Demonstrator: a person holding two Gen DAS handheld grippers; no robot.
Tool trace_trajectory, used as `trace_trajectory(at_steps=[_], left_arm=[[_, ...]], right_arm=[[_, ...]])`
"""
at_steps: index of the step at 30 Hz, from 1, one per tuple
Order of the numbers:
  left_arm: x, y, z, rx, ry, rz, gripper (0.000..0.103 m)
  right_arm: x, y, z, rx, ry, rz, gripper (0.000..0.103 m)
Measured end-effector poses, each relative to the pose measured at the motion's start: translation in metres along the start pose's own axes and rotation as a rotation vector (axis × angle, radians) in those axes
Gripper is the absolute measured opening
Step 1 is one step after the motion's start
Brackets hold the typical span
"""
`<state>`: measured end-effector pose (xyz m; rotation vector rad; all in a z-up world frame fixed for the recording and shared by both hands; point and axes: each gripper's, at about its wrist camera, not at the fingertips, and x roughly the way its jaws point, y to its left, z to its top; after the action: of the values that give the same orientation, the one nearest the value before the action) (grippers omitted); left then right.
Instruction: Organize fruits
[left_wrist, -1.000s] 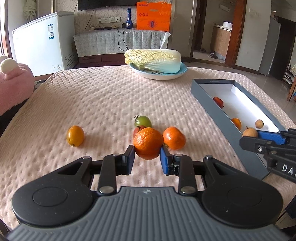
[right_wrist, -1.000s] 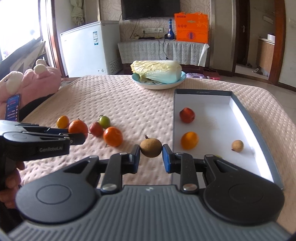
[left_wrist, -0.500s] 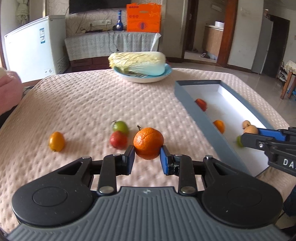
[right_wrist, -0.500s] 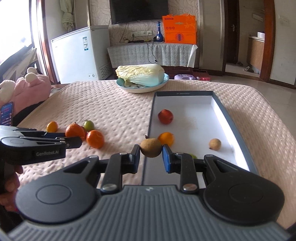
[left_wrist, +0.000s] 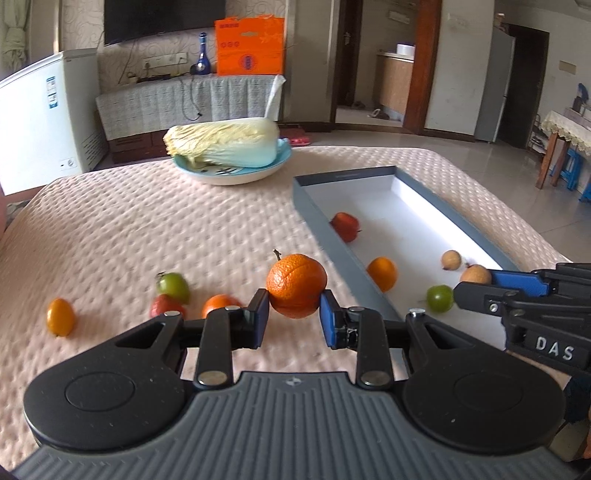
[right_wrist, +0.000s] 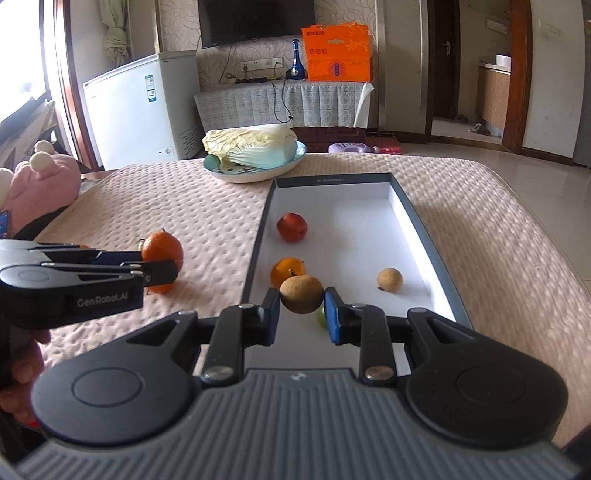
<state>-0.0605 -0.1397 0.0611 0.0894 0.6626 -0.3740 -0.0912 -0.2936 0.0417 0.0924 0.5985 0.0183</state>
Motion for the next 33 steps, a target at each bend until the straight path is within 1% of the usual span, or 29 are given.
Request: trace_trajectory(at_steps=[9,14,18,21,24,33], left_arm=[[0.021,-0.023,0.012,0.017,-0.008,-0.046,0.035],[0.041,-0.035,0.018,0.019,0.001,-0.066,0.035],[0.049,-0.041,0.025,0.027,-0.034,-0.056,0.035],[0.055,-0.040,0.031,-0.005,-0.031,-0.100,0.034],[0.060,-0.049,0.033,0.016,-0.046,-0.108,0.032],[0.081,-0.067,0.039,0.029,-0.048,-0.177,0.032]], right_arm=[[0.003,-0.011,-0.002,0.012,0.033,-0.025,0.029],[0.006,-0.015,-0.004,0.016,0.050,-0.032,0.029],[0.009,-0.017,-0.005,0.016,0.066,-0.036,0.029],[0.011,-0.018,-0.005,0.016,0.072,-0.038,0.029],[0.012,-0.019,-0.006,0.018,0.077,-0.041,0.029],[0.020,-0.017,-0.007,0.010,0.098,-0.045,0.029]])
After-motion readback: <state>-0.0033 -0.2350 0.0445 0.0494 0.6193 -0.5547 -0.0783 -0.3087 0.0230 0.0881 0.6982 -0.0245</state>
